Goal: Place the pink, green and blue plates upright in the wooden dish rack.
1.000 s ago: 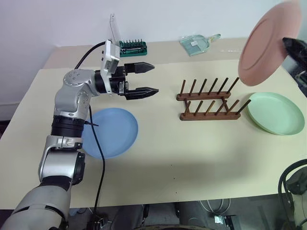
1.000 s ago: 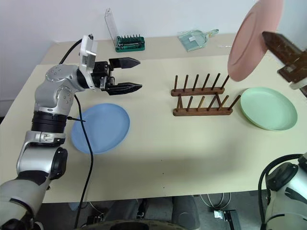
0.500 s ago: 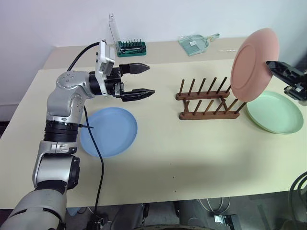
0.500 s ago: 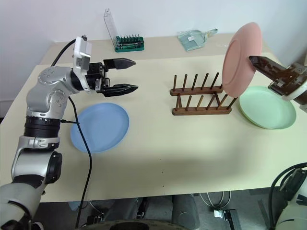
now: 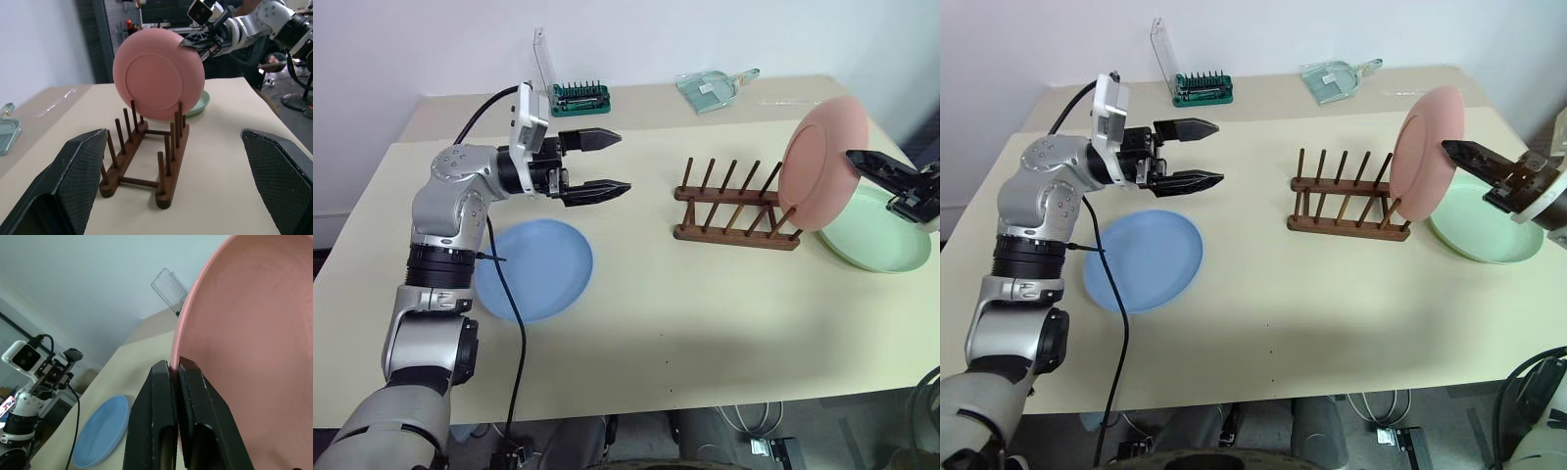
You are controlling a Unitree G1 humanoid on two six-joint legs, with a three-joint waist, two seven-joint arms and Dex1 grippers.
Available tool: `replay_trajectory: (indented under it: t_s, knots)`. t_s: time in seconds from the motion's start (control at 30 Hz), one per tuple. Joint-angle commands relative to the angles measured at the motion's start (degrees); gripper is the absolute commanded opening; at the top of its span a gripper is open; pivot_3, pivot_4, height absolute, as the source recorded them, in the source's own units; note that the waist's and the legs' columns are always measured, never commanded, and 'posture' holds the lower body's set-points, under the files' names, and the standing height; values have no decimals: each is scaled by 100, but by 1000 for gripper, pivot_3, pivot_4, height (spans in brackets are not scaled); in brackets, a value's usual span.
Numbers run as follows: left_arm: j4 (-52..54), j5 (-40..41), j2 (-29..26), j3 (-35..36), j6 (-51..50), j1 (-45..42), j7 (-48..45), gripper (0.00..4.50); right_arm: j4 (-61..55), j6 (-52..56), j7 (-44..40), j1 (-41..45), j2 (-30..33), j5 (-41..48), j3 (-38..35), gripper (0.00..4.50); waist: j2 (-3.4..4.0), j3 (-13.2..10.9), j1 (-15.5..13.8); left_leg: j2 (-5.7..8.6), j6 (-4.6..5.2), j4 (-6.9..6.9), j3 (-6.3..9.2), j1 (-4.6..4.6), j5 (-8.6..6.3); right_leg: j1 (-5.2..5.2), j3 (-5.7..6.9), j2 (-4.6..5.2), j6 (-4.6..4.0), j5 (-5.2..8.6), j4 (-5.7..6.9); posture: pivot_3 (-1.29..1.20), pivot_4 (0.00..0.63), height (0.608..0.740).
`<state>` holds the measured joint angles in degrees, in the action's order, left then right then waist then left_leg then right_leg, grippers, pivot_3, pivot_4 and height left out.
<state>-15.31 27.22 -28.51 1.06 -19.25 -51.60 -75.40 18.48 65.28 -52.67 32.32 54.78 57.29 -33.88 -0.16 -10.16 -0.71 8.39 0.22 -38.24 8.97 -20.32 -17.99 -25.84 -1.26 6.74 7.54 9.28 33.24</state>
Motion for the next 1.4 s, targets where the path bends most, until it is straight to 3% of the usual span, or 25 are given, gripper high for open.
replay_trajectory:
  t_s: [0.03, 0.07, 0.17, 0.37, 0.43, 0.7, 0.77, 0.9, 1.17, 1.27, 1.4]
  knots:
    - [94, 51, -28, 52, 86, -120, -18, 4500, -82, -289, -9, 38, -47, -99, -41, 23, 0, 0, 1, 0, 0, 0, 0, 0, 0, 0, 0, 0, 0, 0, 0, 0, 150, 740]
    - [86, 32, -30, 44, 106, -118, -15, 4500, -35, -328, 1, 55, -73, -133, -22, 23, 0, 0, 0, 0, 0, 0, 0, 0, 0, 0, 0, 0, 0, 0, 0, 0, 150, 740]
    - [99, 30, -29, 48, 104, -112, 4, 4500, 38, -404, 54, 112, -120, -203, 2, 890, 0, 0, 0, 0, 0, 0, 0, 0, 0, 0, 0, 0, 0, 0, 0, 0, 150, 740]
    - [122, 40, -21, 47, 70, -100, 16, 4500, -141, -948, 128, 148, -131, -522, 76, 3850, 0, 0, 0, 0, 0, -1, -1, 0, 0, 0, 0, 0, 0, -1, 0, 0, 150, 740]
    - [128, 40, -17, 46, 77, -95, 19, 4500, -364, -1420, 246, 96, -149, -785, 92, 4470, 0, 0, 1, 0, 0, -1, -1, 0, 0, 0, 0, 0, 0, -1, 0, 0, 150, 740]
    - [145, 25, 7, 30, 132, -55, 15, 4500, -1326, -3904, 1071, -496, -486, -2064, -269, 4470, 0, 1, -7, 0, -2, -2, -1, 0, 1, 0, 0, -1, 1, -1, 1, 0, 150, 740]
    - [125, 43, 31, 27, 111, -80, 9, 4500, -1486, -4101, 1352, -624, -521, -2216, -355, 4470, 1, 1, -4, 1, -2, -3, -2, 0, 1, 0, 0, 0, 2, -2, 1, 0, 150, 740]
    - [55, 81, 65, 27, 86, -164, -73, 4500, -1461, -4614, 1612, -1376, 75, -3477, 86, 4470, 2, 2, -10, 1, -2, -4, -2, 1, 2, -1, -1, -3, 2, -2, 3, 0, 150, 740]
    - [-36, 10, 168, 59, 280, -189, -26, 4500, -1856, -3680, 999, -2671, 559, -3466, -200, 4470, 6, 4, 3, -4, -3, -3, -16, 8, 2, 3, -12, -8, 0, -3, 4, 0, 150, 740]
    - [-17, 31, 216, 35, 285, -162, -19, 4500, -2031, -2662, 337, -3205, 764, -3153, 279, 4470, 4, 4, -3, -5, -2, -3, -18, 10, 2, 5, -13, -10, 0, -3, 3, 0, 150, 740]
    - [-26, 34, 248, 27, 289, -187, -6, 4500, -1773, -2686, 126, -2975, 907, -3423, 916, 4470, 7, 4, 18, -6, -1, -8, -27, 19, 1, 13, -17, -10, 1, -6, 2, 0, 150, 740]
